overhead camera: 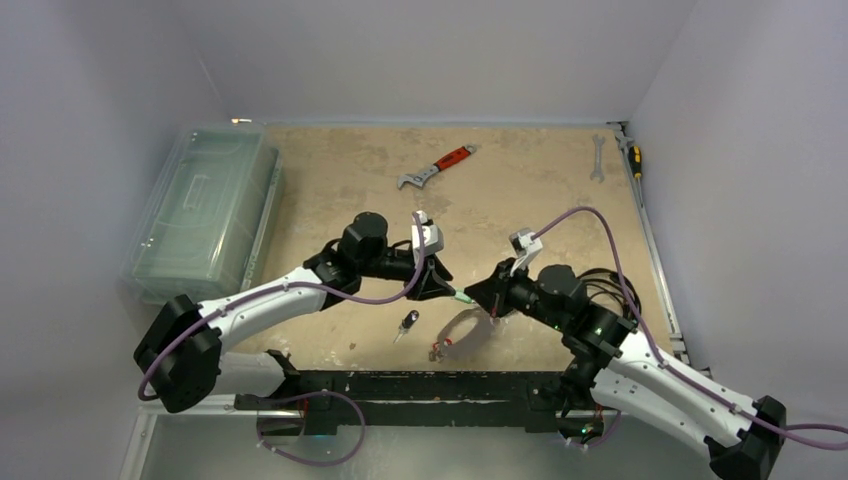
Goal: Put the keys on the keyring
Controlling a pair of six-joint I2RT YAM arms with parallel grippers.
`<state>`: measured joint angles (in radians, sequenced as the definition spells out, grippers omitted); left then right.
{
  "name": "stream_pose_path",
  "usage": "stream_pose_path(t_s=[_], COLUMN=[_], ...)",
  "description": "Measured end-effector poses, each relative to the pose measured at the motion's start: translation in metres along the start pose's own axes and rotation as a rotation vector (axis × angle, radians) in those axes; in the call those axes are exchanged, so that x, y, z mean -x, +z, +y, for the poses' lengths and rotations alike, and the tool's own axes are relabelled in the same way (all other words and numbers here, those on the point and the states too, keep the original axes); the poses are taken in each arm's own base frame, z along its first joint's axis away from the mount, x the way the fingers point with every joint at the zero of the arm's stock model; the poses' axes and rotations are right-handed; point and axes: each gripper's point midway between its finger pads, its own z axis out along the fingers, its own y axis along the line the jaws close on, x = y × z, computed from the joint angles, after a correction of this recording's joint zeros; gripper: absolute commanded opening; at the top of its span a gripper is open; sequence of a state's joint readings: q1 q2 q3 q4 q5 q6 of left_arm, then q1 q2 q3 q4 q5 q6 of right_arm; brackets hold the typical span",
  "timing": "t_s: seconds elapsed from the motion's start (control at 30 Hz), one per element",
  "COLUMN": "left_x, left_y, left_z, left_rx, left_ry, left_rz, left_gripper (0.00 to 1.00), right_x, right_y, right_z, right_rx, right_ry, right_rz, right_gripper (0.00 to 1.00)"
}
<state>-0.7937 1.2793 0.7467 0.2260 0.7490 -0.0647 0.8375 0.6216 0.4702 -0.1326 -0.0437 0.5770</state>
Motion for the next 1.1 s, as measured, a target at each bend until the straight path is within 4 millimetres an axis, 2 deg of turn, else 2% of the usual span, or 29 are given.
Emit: stream_pose_path(t_s=[0.1, 0.13, 0.23, 0.37, 0.43, 0.53, 0.67, 0.73, 0.9, 0.97, 1.1], left_x=[-0.002, -0.002, -0.007, -0.017, -0.019, -0.022, -0.026, -0.03, -0.043, -0.045, -0.052], left_y=[0.0, -0.001, -0.003, -0.009, -0.011, -0.013, -0.011, -0.01, -0.013, -0.014, -0.019], left_z=[0.007, 0.01, 0.019, 0.034, 0.039, 0.042, 0.042, 0.043, 0.046, 0.048, 0.051], left_rx=[0.035, 0.049, 0.096, 0.181, 0.211, 0.23, 0.221, 0.22, 0.243, 0.252, 0.272], left_ry=[0.012, 0.021, 0.042, 0.066, 0.076, 0.079, 0.069, 0.059, 0.051, 0.056, 0.066], left_rz=[0.018, 0.024, 0.051, 0.097, 0.112, 0.126, 0.133, 0.145, 0.193, 0.211, 0.245], left_gripper=[0.35, 0.35, 0.36, 0.37, 0.38, 0.4, 0.4, 0.4, 0.4, 0.4, 0.4], right_x=[0.004, 0.004, 0.002, -0.008, -0.018, -0.034, -0.053, -0.064, -0.108, -0.121, -0.129], right_y=[0.0, 0.001, 0.004, 0.004, -0.002, -0.015, -0.024, -0.025, -0.027, -0.029, -0.03], right_z=[0.0, -0.002, -0.017, -0.045, -0.059, -0.073, -0.081, -0.084, -0.093, -0.095, -0.091], right_rx=[-0.007, -0.018, -0.11, -0.305, -0.391, -0.491, -0.564, -0.585, -0.624, -0.631, -0.594], right_ry=[-0.006, -0.005, 0.018, 0.121, 0.174, 0.253, 0.323, 0.342, 0.34, 0.33, 0.317], right_rz=[-0.009, -0.01, 0.004, 0.049, 0.074, 0.11, 0.169, 0.213, 0.396, 0.456, 0.506], right_gripper=[0.0, 0.05, 0.28, 0.66, 0.78, 0.89, 0.88, 0.82, 0.69, 0.67, 0.66])
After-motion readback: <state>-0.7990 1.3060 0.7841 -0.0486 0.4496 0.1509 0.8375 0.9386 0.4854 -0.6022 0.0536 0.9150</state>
